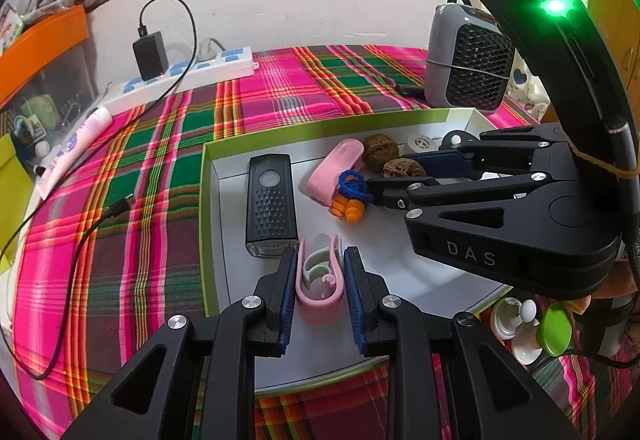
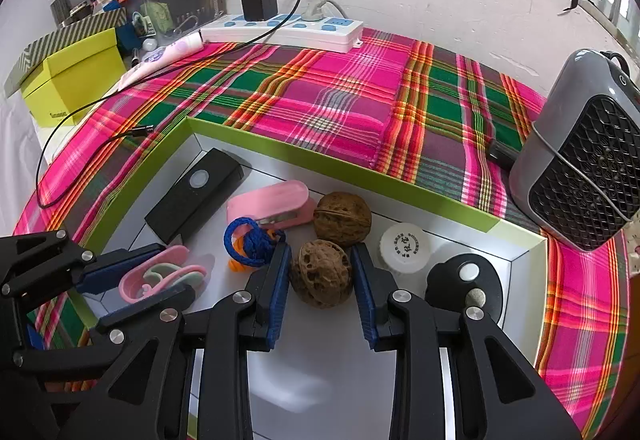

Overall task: Organize objects
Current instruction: 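Lower pink earhook into tray and open left tool while right tool releases brown ball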

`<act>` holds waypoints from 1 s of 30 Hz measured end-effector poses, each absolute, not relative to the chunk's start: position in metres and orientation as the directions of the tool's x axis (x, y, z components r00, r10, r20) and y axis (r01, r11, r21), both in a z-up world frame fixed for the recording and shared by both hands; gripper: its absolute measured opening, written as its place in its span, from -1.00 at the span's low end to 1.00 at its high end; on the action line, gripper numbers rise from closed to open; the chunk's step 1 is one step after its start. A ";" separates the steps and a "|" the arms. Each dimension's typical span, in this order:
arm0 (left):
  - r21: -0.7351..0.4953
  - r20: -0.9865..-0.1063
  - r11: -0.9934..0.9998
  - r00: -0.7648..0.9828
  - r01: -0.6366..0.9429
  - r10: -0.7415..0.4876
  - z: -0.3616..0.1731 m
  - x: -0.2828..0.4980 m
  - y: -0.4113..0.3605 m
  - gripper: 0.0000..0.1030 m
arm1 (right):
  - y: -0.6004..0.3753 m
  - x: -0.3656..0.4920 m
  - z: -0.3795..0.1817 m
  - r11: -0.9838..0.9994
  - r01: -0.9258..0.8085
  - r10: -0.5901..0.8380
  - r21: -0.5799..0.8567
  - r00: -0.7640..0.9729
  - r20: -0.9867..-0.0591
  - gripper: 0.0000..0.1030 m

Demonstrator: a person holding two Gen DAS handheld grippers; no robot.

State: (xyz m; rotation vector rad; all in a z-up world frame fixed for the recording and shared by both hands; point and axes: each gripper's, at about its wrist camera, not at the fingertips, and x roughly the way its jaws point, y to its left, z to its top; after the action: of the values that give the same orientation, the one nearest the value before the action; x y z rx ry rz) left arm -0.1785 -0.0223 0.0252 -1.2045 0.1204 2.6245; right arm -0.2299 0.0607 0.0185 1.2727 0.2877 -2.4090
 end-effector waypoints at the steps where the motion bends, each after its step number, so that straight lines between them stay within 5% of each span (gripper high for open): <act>1: -0.029 -0.755 -0.965 -0.627 -0.260 0.192 0.025 -0.179 -0.022 -0.58 | 0.061 -0.230 0.019 -0.899 0.438 -0.250 0.005 -0.506 -0.825 -0.37; 22: -0.036 -0.753 -0.965 -0.628 -0.259 0.196 0.026 -0.178 -0.022 -0.42 | 0.064 -0.229 0.020 -0.907 0.421 -0.261 0.028 -0.508 -0.821 -0.37; 26: -0.039 -0.753 -0.966 -0.629 -0.255 0.196 0.027 -0.177 -0.022 -0.40 | 0.065 -0.228 0.022 -0.910 0.414 -0.260 0.029 -0.514 -0.818 -0.14; 30: -0.047 -0.753 -0.966 -0.626 -0.255 0.202 0.027 -0.176 -0.023 -0.39 | 0.068 -0.226 0.023 -0.913 0.407 -0.262 0.037 -0.514 -0.817 -0.14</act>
State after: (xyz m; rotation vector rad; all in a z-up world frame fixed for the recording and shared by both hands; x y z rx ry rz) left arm -0.1761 -0.0227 0.0271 -1.2035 0.0934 2.6232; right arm -0.2261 0.0679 0.0229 1.2730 0.2245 -2.4302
